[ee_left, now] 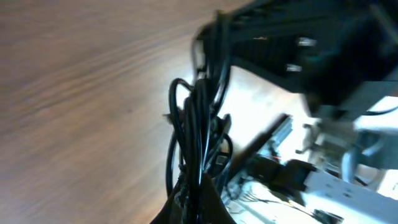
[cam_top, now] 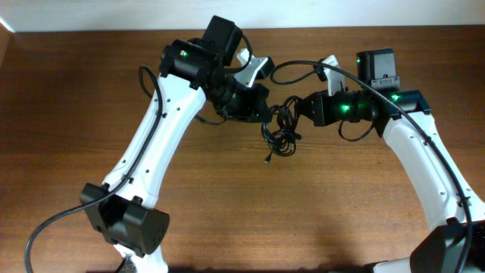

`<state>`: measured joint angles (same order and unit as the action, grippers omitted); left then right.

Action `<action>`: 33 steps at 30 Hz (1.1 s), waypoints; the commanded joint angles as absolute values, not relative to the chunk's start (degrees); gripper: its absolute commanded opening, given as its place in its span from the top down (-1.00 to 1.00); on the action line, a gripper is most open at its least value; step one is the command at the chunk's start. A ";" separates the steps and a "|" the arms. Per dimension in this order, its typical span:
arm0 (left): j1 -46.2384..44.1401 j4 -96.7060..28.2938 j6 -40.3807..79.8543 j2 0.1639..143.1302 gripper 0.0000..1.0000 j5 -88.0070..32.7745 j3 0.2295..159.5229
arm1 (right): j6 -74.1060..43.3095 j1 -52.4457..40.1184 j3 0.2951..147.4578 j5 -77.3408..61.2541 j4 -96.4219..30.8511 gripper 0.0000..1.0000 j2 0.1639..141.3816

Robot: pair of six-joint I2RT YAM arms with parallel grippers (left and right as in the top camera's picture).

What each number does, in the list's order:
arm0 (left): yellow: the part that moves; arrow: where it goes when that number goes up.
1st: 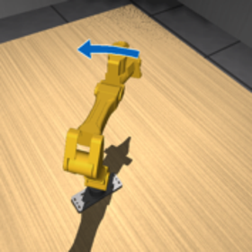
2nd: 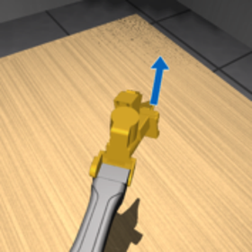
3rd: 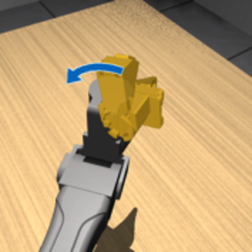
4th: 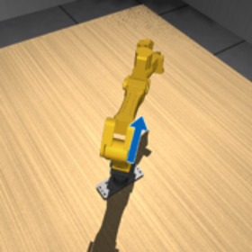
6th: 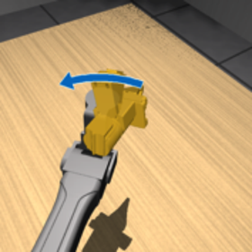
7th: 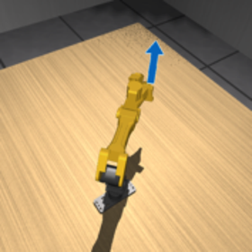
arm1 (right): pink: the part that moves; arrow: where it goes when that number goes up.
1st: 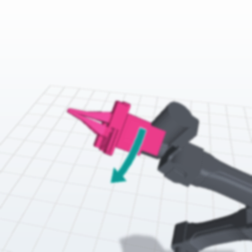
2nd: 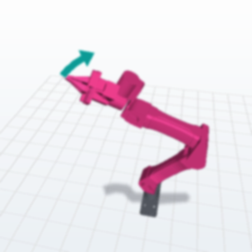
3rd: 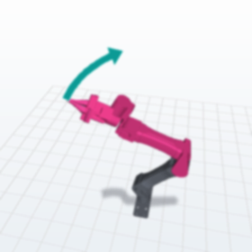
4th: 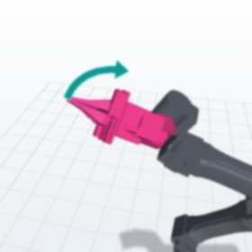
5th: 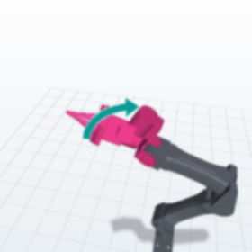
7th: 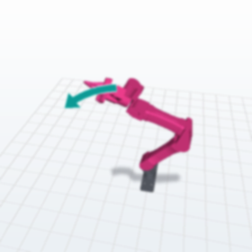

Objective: Untangle cables

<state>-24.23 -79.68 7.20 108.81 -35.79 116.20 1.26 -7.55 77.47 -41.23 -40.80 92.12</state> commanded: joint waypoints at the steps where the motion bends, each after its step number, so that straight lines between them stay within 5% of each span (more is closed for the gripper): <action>1: -24.38 -79.57 11.33 108.95 1.00 -19.86 116.29 | -3.05 -5.04 78.08 -42.02 -39.77 0.92 92.16; 10: -24.10 -77.58 17.30 108.95 1.00 4.19 116.29 | -6.48 10.85 78.08 -61.54 -41.74 0.92 88.38; 15: -23.73 -77.36 17.08 108.95 1.00 4.99 116.29 | -6.37 15.57 78.08 -61.04 -47.09 0.92 85.93; 21: -23.73 -76.55 13.80 108.95 1.00 -3.29 116.29 | -6.39 10.98 78.08 -60.84 -47.79 0.90 85.25; 25: -23.75 -74.78 13.61 108.95 1.00 -11.07 116.29 | -10.31 5.26 78.08 -59.35 -45.36 0.00 85.27; 26: -23.75 -74.15 13.63 108.95 1.00 -12.51 116.29 | -15.86 3.73 78.08 -56.14 -44.01 -0.08 85.27; 33: -23.97 -69.89 23.22 108.95 1.00 -14.22 116.29 | -46.74 -3.92 78.06 -46.63 -31.35 -0.06 86.43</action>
